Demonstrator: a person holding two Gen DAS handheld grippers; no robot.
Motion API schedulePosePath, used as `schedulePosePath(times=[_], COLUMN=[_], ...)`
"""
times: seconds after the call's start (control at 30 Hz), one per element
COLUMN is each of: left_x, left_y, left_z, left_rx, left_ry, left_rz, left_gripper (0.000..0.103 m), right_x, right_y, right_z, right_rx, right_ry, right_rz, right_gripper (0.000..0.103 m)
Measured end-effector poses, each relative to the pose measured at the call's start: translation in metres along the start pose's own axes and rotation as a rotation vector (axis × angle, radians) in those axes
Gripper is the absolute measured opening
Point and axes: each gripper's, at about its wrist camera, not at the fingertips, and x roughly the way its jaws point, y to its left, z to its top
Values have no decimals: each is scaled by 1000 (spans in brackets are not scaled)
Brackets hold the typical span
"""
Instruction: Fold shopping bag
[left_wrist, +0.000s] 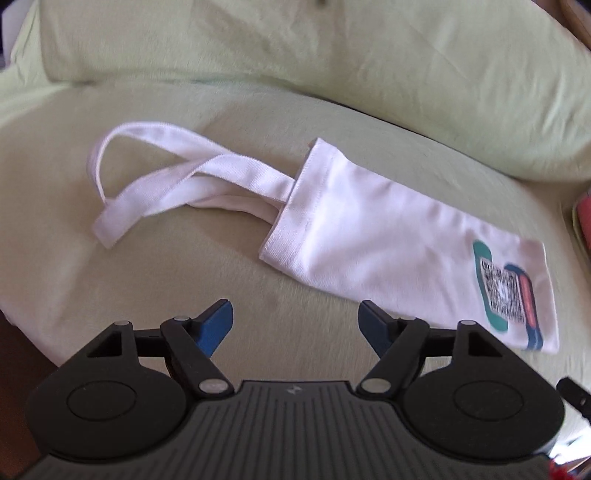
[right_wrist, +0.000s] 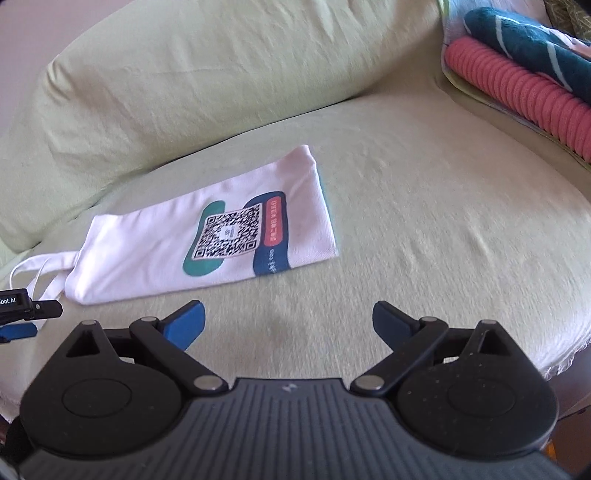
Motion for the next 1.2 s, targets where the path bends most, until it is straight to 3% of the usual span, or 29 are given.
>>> schedulePosePath(times=[0.17,0.3,0.33,0.4,0.47,0.53,0.6,0.63,0.67,0.87,1.1,1.2], left_x=[28,44,48,50,54,56,57,57,58,82,129,131], left_y=[21,30,31,29,27,28,31,32,33,26,-6,-21], left_z=[7,8,8,10,12,11,12,13,15,55,128,140], left_rx=[-209,-296,-308,-299,-277,-261,-259,-258,-248,-77,157,243], left_ry=[27,28,17,-15,-27,-52,-58,-61,-65,-101,-157,-143], left_rz=[-102,-144,-145,-139,-125,-115,-128,-136,-140,-118,-79,-59], left_gripper=[75,72,70,56,43,38,35,35,34,32,34,40], right_x=[18,28,31,35,42,55,72,81,88,89,90,83], right_y=[-8,-14,-15,-15,-16,-16,-17,-19,-21,-17,6,3], right_z=[16,27,30,36,45,55,64,67,68,65,54,59], right_rx=[11,-9,-19,-50,-100,-146,-176,-165,-150,-68,-58,-137], right_ry=[-21,-38,-45,-56,-73,-63,-24,0,22,44,99,76], right_rz=[-15,-25,-28,-29,-25,0,9,15,22,66,150,145], right_gripper=[96,95,95,92,80,63,55,42,32,30,31,39])
